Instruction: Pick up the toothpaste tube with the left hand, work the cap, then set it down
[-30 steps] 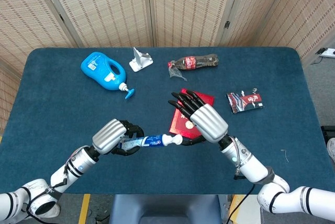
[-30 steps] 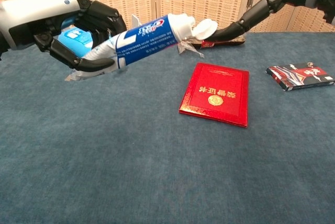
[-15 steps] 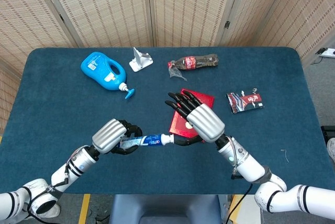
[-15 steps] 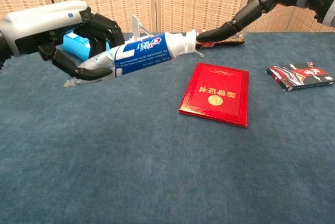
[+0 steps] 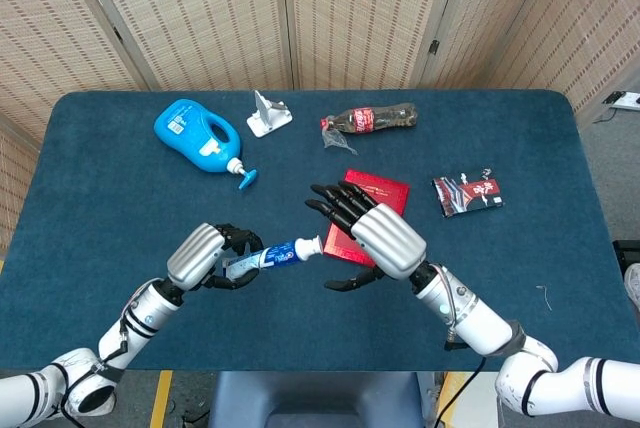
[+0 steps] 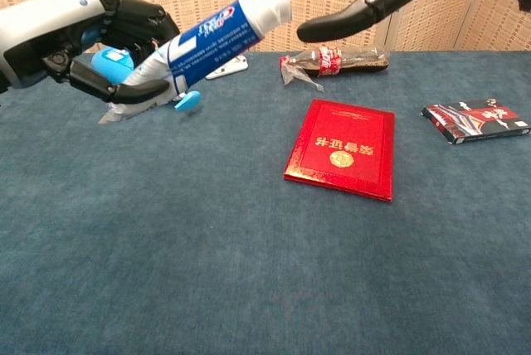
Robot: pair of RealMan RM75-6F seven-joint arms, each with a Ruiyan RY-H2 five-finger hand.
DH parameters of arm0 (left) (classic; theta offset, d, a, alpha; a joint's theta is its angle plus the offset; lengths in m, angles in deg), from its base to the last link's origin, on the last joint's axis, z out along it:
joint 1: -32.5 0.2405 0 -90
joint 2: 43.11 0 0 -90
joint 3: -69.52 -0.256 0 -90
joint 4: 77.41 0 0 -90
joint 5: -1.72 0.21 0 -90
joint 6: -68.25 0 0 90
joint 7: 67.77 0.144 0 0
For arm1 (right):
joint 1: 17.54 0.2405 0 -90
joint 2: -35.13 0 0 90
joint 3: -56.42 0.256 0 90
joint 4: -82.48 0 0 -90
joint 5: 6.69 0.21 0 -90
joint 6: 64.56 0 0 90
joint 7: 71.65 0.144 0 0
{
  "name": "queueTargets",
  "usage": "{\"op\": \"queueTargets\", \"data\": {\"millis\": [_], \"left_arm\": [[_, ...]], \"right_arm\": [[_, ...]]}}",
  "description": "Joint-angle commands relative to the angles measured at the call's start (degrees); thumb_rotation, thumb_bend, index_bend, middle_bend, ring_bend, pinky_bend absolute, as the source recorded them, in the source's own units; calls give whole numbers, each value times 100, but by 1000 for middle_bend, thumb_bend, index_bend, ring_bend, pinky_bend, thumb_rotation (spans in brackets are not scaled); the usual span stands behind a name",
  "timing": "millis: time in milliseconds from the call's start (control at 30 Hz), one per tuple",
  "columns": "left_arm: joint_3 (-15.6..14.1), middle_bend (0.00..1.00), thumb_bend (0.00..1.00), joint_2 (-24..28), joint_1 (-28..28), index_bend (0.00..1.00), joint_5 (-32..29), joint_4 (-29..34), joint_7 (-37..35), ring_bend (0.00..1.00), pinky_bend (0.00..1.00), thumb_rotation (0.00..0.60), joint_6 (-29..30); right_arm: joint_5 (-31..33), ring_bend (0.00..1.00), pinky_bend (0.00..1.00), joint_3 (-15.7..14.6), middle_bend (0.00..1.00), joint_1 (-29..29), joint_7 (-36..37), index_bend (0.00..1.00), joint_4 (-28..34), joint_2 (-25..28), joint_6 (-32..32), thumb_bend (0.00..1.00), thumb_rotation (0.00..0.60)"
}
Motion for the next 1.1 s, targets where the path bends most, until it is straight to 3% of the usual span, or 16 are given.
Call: {"op": "queueTargets", "data": {"millis": [33,300,733,1100], "left_arm": [[82,774,628,-336,84,727,134,-313,-255,724,573,600,350],[121,774,632,-750,50,727,244,-590,-405,722,570,600,555],[194,774,633,-1111,-40,731,124,-715,-306,723,570,600,469],[189,774,633,-1176,-37,732,78,-815,-408,723,569,600,475]], "right_arm": [[186,0,0,84,0,158,185,0,323,271,-301,0,314],[635,0,0,261,0,484,37,0,474,312,-634,0,231],[1238,0,0,361,0,879,-472,0,402,2,-736,0,227],[1108,0,0,230,0,822,-443,0,312,-116,-521,0,226]]}}
